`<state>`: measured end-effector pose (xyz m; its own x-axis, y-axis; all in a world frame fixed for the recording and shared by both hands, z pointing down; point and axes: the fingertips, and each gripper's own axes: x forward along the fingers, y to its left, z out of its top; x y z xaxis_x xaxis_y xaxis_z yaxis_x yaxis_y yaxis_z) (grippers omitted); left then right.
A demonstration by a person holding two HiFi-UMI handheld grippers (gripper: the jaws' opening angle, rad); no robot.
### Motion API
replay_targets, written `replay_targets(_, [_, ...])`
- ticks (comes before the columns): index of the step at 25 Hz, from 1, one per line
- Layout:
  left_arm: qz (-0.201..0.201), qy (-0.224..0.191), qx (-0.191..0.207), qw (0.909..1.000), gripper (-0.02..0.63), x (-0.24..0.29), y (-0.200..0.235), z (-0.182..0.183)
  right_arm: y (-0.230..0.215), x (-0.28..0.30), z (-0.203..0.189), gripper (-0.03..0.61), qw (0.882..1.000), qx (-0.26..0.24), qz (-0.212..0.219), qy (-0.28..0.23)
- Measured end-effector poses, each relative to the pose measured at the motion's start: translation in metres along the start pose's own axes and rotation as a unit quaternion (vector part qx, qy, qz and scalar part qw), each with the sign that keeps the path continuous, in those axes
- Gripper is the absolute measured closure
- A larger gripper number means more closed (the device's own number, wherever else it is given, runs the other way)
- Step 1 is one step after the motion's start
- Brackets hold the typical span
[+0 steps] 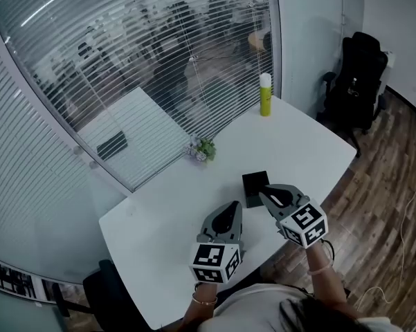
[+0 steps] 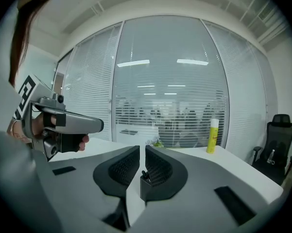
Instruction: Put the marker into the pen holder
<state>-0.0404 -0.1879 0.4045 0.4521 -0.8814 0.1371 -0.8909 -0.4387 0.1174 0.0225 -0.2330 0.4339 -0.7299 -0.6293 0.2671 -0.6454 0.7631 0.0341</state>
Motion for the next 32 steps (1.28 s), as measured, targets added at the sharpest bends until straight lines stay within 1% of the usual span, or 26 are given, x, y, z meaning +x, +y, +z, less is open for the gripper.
replay_targets(10, [-0.002, -0.006, -0.003, 1.0, 0.595, -0.007, -0.012, 0.005, 0.0, -0.034, 0.017, 0.534, 0.998, 0.023, -0.028, -0.05])
replay_targets(17, [0.003, -0.005, -0.007, 1.0, 0.595, -0.013, -0.019, 0.006, 0.003, -0.059, 0.026, 0.546, 0.996, 0.036, -0.034, -0.078])
replay_targets(32, [0.006, -0.007, 0.005, 0.9999, 0.595, -0.025, -0.055, 0.003, 0.007, -0.102, 0.023, 0.551, 0.995, 0.028, -0.045, -0.09])
